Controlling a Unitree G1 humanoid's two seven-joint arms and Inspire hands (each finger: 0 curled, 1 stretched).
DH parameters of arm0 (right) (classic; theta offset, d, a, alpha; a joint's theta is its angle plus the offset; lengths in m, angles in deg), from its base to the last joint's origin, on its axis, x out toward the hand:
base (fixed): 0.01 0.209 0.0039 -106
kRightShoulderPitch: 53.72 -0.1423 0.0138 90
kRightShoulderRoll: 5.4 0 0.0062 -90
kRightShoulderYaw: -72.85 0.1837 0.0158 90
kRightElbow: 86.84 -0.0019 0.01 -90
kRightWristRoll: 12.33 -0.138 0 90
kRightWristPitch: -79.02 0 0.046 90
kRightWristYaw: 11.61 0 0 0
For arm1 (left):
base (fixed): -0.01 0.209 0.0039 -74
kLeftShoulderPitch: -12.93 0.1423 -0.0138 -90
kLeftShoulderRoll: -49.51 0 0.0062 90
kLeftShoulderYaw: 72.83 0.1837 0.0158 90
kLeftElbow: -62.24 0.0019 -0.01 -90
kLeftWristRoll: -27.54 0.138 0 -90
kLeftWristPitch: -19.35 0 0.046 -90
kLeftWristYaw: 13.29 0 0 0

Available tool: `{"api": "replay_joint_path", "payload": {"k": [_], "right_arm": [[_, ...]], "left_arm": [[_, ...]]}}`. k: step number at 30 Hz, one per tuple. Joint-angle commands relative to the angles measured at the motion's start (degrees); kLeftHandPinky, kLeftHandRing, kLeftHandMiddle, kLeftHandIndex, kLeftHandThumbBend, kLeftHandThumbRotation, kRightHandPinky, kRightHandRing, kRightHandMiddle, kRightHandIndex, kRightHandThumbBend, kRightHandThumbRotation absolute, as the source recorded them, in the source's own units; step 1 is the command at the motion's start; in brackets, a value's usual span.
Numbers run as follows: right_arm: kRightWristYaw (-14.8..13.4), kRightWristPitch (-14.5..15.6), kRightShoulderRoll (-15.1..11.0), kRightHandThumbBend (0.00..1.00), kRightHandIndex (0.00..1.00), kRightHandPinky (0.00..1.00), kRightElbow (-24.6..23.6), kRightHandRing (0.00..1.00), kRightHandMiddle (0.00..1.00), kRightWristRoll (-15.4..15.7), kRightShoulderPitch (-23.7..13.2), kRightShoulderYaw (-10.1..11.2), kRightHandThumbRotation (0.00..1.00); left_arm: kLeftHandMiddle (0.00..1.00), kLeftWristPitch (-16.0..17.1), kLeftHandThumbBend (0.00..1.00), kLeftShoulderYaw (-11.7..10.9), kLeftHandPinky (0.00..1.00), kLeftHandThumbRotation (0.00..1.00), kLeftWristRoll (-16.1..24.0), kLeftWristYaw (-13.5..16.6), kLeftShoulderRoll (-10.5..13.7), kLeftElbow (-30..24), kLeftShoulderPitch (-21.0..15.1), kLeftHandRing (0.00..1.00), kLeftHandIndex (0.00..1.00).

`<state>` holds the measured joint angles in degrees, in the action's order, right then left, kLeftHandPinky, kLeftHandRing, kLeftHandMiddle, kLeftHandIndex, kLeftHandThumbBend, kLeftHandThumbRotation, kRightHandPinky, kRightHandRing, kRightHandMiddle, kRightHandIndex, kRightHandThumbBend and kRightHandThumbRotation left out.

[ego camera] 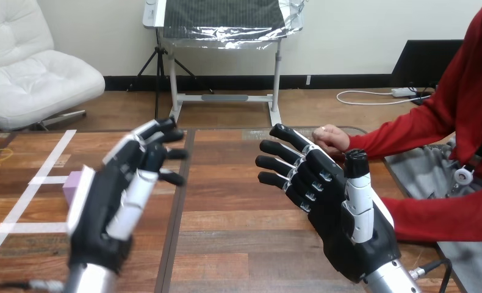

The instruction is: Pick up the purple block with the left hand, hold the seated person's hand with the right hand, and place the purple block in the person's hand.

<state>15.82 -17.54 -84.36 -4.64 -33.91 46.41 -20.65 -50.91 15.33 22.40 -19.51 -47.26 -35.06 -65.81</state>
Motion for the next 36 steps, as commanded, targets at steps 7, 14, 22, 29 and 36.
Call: {"api": "replay_joint_path", "payload": {"k": [7, 14, 22, 29, 36], "right_arm": [[0.4, -0.3, -0.5, 0.76, 0.87, 0.79, -2.2, 0.83, 0.85, -0.7, -3.7, 1.0, 1.00], [0.2, -0.2, -0.6, 0.76, 0.86, 0.77, -2.7, 0.82, 0.84, -0.6, -3.5, 1.1, 1.00], [0.2, -0.1, -0.8, 0.77, 0.86, 0.75, -3.0, 0.82, 0.83, -0.7, -3.3, 1.2, 1.00], [0.5, 0.1, -1.1, 0.75, 0.86, 0.75, -3.3, 0.82, 0.84, -1.0, -3.2, 1.4, 1.00], [0.6, -0.3, -1.3, 0.75, 0.86, 0.75, -3.1, 0.82, 0.84, -0.8, -3.2, 1.5, 1.00]], "left_arm": [[0.73, 3.9, 0.56, -5.8, 0.51, 0.80, 6.0, 3.0, 5.8, 10.4, -14.0, 0.69, 0.72], [0.75, 3.0, 0.58, -6.9, 0.54, 0.79, 7.1, 3.0, 8.4, 15.8, -19.4, 0.71, 0.73], [0.75, 1.7, 0.59, -7.3, 0.59, 0.75, 8.3, 3.1, 11.1, 22.9, -25.7, 0.73, 0.74], [0.78, 0.9, 0.58, -6.0, 0.66, 0.73, 12.3, 3.4, 14.6, 30.6, -31.4, 0.76, 0.76], [0.80, 0.0, 0.54, -4.5, 0.72, 0.71, 15.9, 3.1, 17.1, 38.3, -36.7, 0.79, 0.78]]}}
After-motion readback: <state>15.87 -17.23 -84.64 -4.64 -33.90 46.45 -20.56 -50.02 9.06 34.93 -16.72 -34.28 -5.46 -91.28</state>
